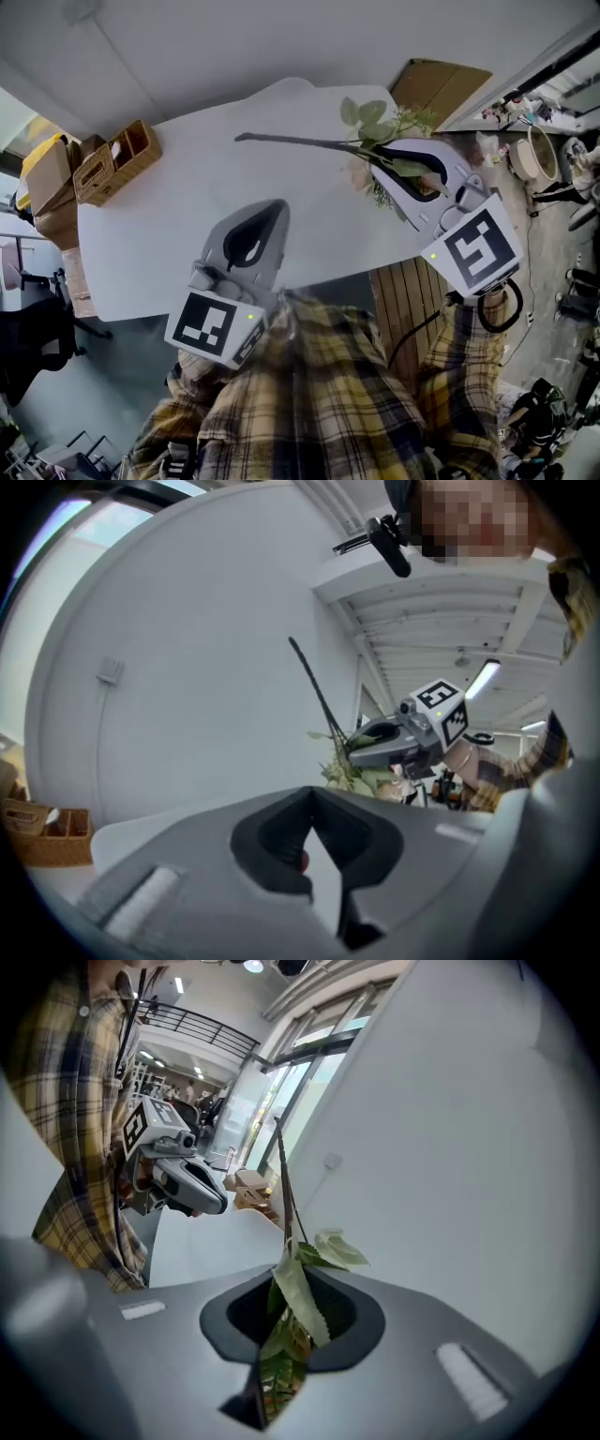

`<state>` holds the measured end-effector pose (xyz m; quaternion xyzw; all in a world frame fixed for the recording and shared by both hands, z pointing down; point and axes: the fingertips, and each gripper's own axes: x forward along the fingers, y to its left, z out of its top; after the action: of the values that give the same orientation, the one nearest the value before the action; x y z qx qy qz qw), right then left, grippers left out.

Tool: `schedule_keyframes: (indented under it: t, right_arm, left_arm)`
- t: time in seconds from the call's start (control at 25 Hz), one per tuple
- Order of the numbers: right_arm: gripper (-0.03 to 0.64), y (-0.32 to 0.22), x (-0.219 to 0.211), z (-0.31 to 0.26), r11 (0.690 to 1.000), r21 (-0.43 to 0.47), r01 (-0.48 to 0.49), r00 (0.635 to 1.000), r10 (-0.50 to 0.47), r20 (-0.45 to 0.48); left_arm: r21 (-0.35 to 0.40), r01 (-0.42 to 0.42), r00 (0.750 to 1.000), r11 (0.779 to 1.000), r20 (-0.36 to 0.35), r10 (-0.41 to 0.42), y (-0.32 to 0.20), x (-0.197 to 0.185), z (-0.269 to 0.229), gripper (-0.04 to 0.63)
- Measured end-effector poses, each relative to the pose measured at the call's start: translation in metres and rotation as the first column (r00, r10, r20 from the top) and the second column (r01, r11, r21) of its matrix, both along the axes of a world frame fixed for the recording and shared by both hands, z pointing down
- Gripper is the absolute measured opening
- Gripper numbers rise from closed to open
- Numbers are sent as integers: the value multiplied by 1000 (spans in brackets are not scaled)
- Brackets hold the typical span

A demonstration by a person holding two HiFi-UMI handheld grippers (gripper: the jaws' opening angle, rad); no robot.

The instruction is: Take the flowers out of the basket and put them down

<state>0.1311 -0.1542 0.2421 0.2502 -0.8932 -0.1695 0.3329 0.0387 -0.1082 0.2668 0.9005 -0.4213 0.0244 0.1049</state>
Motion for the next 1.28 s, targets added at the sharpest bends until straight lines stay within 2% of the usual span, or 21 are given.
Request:
schedule_keyframes:
  t: [0.12,0.28,0.4,0.56,0.72,0.92,1.12,1.28]
  right_arm:
    - [51,4,33,6,994,-33,-106,992,108,65]
    - [51,10,74,28,966,-101,-237,964,247,104]
    - [51,14,101,49,946,-148,-289,947,305,101]
    - [51,24,129,87,923,-218,-317,941,335,51]
    - [51,35,141,129,910,-273,-311,949,313,-38]
    - [51,45,142,188,903,-332,-272,959,223,-178]
    - [52,54,133,238,885,-419,-202,963,102,-248]
    - [52,57,133,281,872,-458,-175,950,29,-309]
  left_arm:
    - [-7,-62,998,998,-2,62,-2,21,3,2]
    - [-21,-141,990,990,-1,141,-3,49,8,2]
    - [-37,-180,984,983,0,180,-3,66,13,2]
    - [-54,-223,975,973,-2,224,-4,86,18,2]
    - [-72,-254,967,965,1,254,-3,99,27,2]
    - [-102,-265,964,959,-10,265,-5,104,39,2]
    - [-131,-263,964,956,-7,264,-8,104,51,2]
    - [-148,-253,967,956,-6,255,-11,106,61,2]
